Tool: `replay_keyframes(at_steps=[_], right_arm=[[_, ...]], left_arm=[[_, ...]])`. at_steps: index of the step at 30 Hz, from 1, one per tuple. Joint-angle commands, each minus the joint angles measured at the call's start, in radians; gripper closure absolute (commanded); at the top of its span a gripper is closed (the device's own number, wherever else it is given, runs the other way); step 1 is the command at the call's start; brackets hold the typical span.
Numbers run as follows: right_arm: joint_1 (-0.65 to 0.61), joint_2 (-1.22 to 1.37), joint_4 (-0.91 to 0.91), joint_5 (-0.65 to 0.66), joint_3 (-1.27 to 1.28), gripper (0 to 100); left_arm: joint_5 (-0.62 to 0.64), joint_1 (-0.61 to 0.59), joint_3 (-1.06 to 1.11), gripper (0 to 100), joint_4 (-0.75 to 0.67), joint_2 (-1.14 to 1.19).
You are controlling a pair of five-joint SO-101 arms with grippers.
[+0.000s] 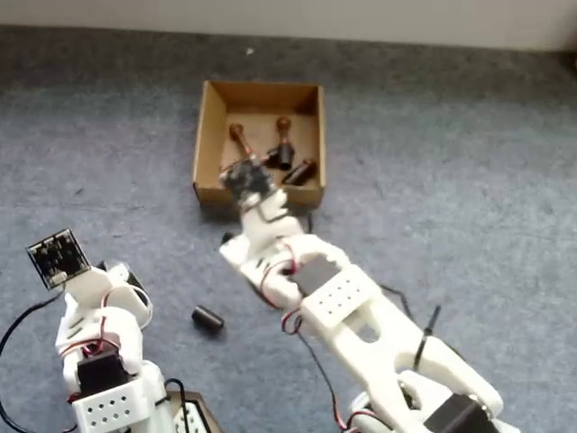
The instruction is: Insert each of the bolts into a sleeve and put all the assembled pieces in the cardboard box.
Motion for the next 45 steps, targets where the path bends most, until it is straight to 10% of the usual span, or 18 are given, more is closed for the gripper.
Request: replay_keyframes(at_steps=[1, 45], right_arm=[[-0.111, 0.025, 0.005, -0.006, -0.008, 84.0], [-0.298, 0.463, 0.205, 0.002, -0.216, 84.9]], left_arm=[[-0.008, -0.007, 0.019, 96, -0.023, -0.004], [-0.008, -0.005, 0.019, 96, -0.018, -0.002]])
